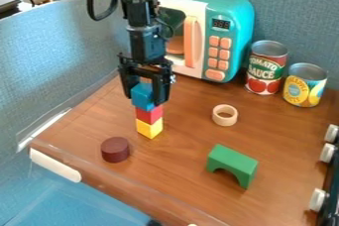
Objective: Move the blue cube from the top of green arch to the top of red cube
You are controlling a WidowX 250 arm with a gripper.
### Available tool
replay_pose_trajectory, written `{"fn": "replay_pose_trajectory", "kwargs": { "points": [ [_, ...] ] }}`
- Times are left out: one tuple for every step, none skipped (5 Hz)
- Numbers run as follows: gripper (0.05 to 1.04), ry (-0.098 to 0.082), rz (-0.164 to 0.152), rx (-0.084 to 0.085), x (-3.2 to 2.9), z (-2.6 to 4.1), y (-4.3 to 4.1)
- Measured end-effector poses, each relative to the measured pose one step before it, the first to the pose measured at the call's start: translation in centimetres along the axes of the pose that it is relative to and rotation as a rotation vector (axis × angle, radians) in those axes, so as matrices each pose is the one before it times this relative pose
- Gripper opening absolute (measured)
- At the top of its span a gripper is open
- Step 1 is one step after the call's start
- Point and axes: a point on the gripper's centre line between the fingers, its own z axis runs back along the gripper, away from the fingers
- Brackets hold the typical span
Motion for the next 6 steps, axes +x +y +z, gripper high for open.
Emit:
{"fn": "replay_pose_trajectory", "kwargs": {
  "points": [
    [1.001,-0.0102,0.0171,-0.0064,0.039,0.432,-0.277],
    [1.001,-0.0579,-0.0201,0.0989,-0.361,4.478,-1.131],
    [1.001,0.0480,-0.0553,0.0990,-0.036,1.688,-1.502],
    [1.001,0.0366,-0.0492,0.0045,-0.225,0.049,-0.683],
    [1.001,-0.0002,-0.0552,-0.0676,0.482,-1.776,-1.880],
    [1.001,-0.0100,-0.0283,-0.0839,0.460,-2.114,-2.336]
  ]
}}
